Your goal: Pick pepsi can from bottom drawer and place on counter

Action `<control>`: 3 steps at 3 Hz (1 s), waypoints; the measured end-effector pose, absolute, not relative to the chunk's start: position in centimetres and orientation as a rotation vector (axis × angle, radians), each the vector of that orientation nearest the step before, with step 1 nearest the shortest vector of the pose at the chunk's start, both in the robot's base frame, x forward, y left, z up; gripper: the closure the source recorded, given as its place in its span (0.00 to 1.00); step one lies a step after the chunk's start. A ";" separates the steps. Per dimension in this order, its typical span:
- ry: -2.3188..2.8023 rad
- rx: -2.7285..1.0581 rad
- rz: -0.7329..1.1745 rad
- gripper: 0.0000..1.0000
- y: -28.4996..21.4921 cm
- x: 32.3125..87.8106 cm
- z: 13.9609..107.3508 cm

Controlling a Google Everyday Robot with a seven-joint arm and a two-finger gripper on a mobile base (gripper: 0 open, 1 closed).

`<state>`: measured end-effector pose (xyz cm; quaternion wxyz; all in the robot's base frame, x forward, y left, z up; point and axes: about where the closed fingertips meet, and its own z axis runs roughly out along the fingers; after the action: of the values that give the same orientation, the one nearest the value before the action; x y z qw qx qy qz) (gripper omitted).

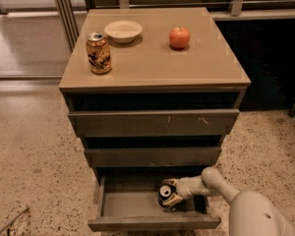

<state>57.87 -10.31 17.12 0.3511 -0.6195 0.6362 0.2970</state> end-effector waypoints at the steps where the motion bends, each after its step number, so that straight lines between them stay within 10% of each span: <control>1: 1.647 -1.604 0.769 0.60 -10.3 57.9 17.1; 3: 1.620 -1.582 0.755 1.00 -10.9 56.5 21.7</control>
Offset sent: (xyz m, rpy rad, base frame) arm -0.0108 -0.0016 0.0246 0.0332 -0.0144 0.0027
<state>56.50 -10.93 21.65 0.3685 -0.6162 0.6308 0.2941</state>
